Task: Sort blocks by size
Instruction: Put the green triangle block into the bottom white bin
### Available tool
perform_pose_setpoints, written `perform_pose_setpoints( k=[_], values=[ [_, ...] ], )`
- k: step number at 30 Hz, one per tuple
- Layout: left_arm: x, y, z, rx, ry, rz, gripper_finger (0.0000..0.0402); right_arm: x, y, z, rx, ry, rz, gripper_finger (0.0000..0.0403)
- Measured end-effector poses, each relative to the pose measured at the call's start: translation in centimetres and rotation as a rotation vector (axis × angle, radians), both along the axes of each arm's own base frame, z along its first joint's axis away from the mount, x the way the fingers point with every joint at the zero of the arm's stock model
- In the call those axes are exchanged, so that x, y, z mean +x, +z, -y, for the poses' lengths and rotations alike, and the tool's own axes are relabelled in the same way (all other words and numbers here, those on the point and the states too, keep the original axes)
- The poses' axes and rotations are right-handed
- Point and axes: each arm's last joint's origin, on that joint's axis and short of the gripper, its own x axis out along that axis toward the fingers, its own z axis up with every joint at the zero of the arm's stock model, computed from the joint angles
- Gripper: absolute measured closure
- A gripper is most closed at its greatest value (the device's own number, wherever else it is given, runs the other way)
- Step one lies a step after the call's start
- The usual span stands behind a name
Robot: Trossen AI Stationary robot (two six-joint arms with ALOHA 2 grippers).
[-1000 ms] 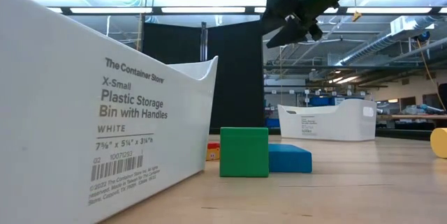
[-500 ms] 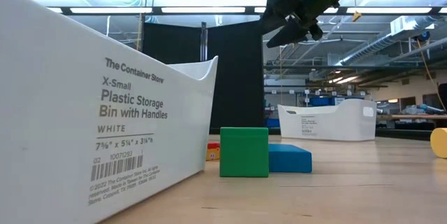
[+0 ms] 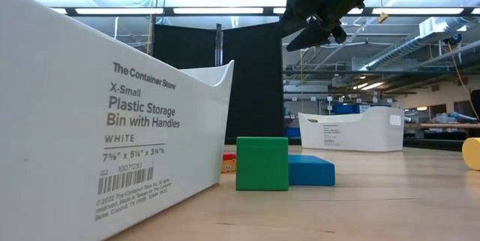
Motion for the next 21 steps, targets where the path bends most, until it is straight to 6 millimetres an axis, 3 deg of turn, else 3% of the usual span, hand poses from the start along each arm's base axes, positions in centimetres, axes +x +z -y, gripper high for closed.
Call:
perform_pose_setpoints(
  k=[5,12,15,21],
  values=[
    [1.1,2.8,0.8,-0.048,-0.020,0.139,0.0267,0.0,0.0,0.0,0.000,0.000,0.000,0.0111],
    [3.9,9.3,1.2,-0.048,-0.019,0.544,0.0267,0.1,0.1,0.0,0.002,0.000,0.017,0.0111],
    [6.2,11.2,1.4,-0.026,-0.034,0.736,0.0267,0.2,0.3,0.0,0.001,0.002,0.041,0.0111],
    [12.7,11.2,2.3,-0.093,-0.165,0.996,0.0267,0.6,1.1,-0.2,0.006,0.044,0.119,0.0116]
  ],
)
